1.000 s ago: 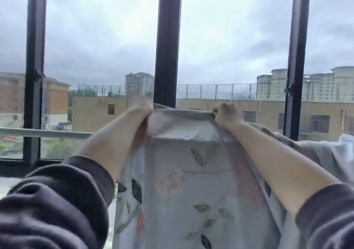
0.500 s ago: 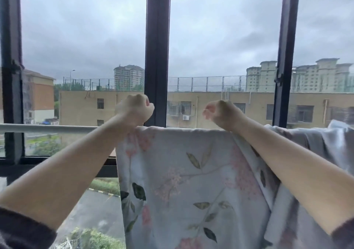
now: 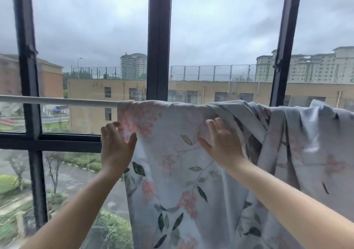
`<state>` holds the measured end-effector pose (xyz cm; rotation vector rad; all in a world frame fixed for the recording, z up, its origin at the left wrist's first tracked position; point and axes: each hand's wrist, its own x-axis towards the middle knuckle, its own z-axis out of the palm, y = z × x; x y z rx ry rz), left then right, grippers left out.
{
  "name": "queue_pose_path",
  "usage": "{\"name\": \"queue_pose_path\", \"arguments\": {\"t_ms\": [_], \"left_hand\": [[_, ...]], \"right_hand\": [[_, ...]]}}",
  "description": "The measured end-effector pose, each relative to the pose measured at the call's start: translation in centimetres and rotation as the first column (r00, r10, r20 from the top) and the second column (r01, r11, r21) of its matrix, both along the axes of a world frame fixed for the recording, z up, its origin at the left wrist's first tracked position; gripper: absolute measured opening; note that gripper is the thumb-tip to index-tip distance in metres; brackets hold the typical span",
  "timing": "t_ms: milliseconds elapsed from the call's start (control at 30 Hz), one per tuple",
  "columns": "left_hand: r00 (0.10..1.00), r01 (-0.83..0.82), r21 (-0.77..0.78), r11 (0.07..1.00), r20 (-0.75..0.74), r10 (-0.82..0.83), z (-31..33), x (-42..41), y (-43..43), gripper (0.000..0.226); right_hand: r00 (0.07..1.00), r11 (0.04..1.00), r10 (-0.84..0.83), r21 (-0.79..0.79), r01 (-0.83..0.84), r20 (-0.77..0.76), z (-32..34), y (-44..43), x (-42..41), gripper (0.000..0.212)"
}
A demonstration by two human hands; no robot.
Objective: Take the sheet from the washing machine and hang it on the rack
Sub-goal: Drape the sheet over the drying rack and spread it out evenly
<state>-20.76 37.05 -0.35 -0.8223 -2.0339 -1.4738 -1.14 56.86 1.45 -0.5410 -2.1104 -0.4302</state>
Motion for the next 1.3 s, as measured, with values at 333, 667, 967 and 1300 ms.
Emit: {"name": "queue_pose_path", "arguments": {"t_ms": [333, 667, 967, 1300], "left_hand": [[0.708, 0.498, 0.369, 0.785, 0.35, -0.614, -0.7, 1.7, 0.6, 0.029], [0.843, 0.427, 0.472, 0.771, 0.1, -0.529, 9.6, 0.0, -0.8, 0.028], [0.958, 0.263, 0.328, 0.907, 0.026, -0.287, 21.4, -5.1, 2.6, 0.025], [0.992, 0.088, -0.746, 0.66, 0.127, 0.011, 18.2, -11.9, 9.5, 0.031]], "right_hand": [[0.966, 0.749, -0.037, -0.647, -0.142, -0.254, -5.9, -0.3, -0.9, 0.092], [0.887, 0.738, 0.154, -0.546, -0.396, -0.436, 0.1, -1.3, 0.6, 0.023], [0.763, 0.838, 0.157, -0.324, -0.438, -0.627, 17.1, 2.1, -1.6, 0.019], [0.999, 0.826, -0.01, -0.563, 0.037, 0.051, 15.5, 8.9, -8.7, 0.024]]}}
